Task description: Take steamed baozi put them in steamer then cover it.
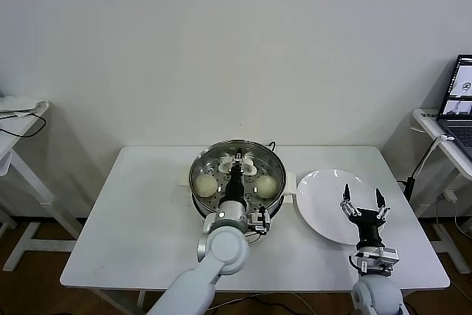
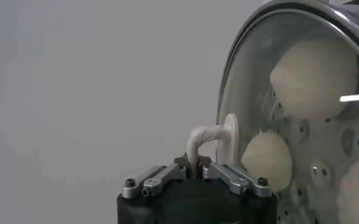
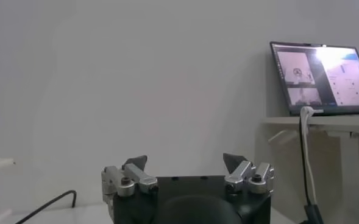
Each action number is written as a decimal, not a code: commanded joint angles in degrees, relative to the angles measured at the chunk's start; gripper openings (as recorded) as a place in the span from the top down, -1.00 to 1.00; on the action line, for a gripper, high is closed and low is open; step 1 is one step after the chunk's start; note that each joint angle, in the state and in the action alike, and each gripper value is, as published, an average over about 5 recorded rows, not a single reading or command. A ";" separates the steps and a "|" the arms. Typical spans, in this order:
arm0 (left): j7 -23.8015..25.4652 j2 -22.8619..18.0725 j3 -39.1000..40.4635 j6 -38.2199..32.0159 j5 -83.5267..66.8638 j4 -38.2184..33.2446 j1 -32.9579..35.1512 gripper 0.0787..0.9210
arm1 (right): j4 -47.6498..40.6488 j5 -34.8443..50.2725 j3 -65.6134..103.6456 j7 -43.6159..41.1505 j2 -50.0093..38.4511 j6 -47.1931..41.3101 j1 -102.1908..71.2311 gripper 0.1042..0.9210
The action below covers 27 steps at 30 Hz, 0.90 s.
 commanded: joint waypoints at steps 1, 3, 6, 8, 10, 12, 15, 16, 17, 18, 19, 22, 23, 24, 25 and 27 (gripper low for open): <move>0.09 0.46 -0.18 0.22 -0.37 -2.88 0.92 0.16 | 0.04 -0.12 -0.14 -0.12 0.16 0.07 -0.09 -0.76; 0.16 1.00 -0.11 0.36 -0.82 -4.83 1.45 0.02 | 0.03 -0.13 -0.15 -0.11 0.16 0.06 -0.05 -0.76; 0.28 2.21 0.25 0.78 -2.00 -8.43 2.75 -0.18 | 0.07 -0.14 -0.17 -0.09 0.17 -0.01 0.11 -0.76; 0.33 3.14 0.41 1.12 -3.00 -10.69 3.92 -0.30 | 0.17 -0.26 -0.17 -0.05 0.15 -0.20 0.24 -0.76; 0.28 4.24 0.32 1.49 -4.45 -13.10 5.15 -0.42 | 0.41 -0.60 -0.21 0.09 0.03 -0.81 0.30 -0.76; 0.22 5.59 -0.06 1.69 -5.82 -15.79 6.41 -0.54 | 0.81 -0.95 -0.33 0.38 -0.19 -1.86 0.27 -0.76; 0.31 7.83 -1.00 1.96 -7.92 -20.14 8.48 -0.70 | 1.42 -1.17 -0.68 1.26 -0.56 -4.41 0.25 -0.76; 0.36 8.69 -1.44 1.99 -8.76 -21.58 9.22 -0.73 | 1.59 -1.15 -0.79 1.59 -0.66 -5.30 0.28 -0.76; 0.36 9.53 -1.97 2.04 -9.98 -22.93 10.01 -0.75 | 1.72 -1.12 -0.85 1.75 -0.74 -5.89 0.33 -0.76; 0.28 10.37 -2.64 2.06 -11.25 -24.28 10.77 -0.76 | 1.86 -1.06 -0.87 1.83 -0.81 -6.38 0.37 -0.76; 0.07 11.32 -3.49 1.98 -12.71 -25.70 11.67 -0.76 | 1.99 -0.94 -0.83 1.81 -0.85 -6.75 0.40 -0.76; -1.91 13.75 -7.05 1.20 -18.22 -29.58 14.68 -0.77 | 2.41 -0.26 -0.61 1.30 -1.04 -7.60 0.33 -0.76; -3.22 14.33 -8.66 0.56 -20.44 -30.62 15.84 -0.77 | 2.53 0.12 -0.55 1.09 -1.10 -7.73 0.26 -0.76; -4.96 14.65 -10.79 -0.48 -23.52 -31.48 17.00 -0.77 | 2.68 0.57 -0.51 0.85 -1.17 -7.76 0.14 -0.76; -7.31 14.74 -13.14 -1.61 -27.62 -32.04 18.14 -0.77 | 2.78 0.95 -0.47 0.59 -1.20 -7.61 0.01 -0.76; -13.32 14.08 -18.67 -5.28 -38.31 -32.18 20.41 -0.77 | 2.98 1.51 -0.43 0.11 -1.24 -7.27 -0.29 -0.76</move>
